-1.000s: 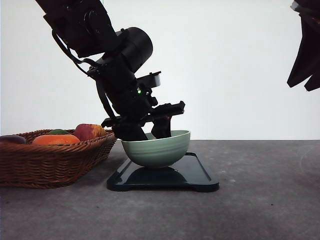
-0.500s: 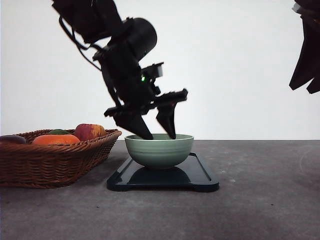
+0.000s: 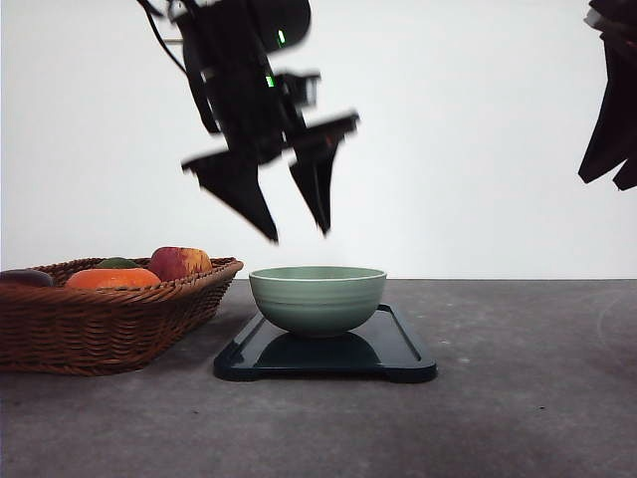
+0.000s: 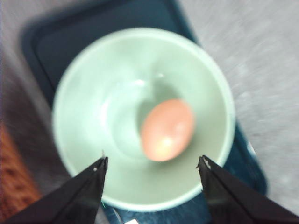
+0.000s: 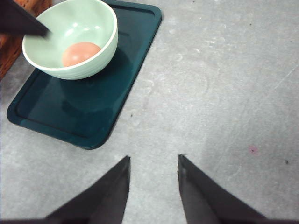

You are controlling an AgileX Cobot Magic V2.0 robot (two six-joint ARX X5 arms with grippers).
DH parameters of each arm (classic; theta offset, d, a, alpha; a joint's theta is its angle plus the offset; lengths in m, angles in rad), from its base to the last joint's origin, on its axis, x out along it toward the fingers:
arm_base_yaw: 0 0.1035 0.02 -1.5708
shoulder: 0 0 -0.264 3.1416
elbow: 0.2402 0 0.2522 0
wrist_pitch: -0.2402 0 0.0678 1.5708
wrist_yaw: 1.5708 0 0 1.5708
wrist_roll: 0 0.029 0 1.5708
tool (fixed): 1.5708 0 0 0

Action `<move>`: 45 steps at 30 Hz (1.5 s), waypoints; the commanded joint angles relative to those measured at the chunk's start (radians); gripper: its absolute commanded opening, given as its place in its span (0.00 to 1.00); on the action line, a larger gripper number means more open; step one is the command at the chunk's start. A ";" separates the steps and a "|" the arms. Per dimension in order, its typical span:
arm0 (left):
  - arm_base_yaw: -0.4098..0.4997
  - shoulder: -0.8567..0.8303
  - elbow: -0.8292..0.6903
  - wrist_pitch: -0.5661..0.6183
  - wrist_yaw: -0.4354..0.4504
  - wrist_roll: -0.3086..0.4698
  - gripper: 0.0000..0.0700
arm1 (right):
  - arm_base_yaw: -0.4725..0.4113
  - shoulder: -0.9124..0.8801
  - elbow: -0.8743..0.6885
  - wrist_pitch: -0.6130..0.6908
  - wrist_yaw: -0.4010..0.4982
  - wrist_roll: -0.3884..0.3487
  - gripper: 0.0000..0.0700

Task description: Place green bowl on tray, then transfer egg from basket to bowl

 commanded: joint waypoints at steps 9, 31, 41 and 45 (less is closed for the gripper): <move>0.012 -0.384 -0.479 0.294 0.000 -0.002 0.56 | 0.004 0.008 0.003 -0.004 0.001 0.010 0.28; 0.264 -1.173 -0.995 0.178 0.000 -0.083 0.56 | 0.046 0.009 0.003 -0.003 -0.053 -0.196 0.29; 0.277 -1.210 -0.994 0.134 0.001 -0.083 0.24 | 0.055 0.008 0.003 -0.002 -0.053 -0.193 0.14; 0.277 -1.214 -0.994 0.128 0.002 -0.083 0.00 | 0.055 0.006 0.004 0.003 -0.052 -0.192 0.02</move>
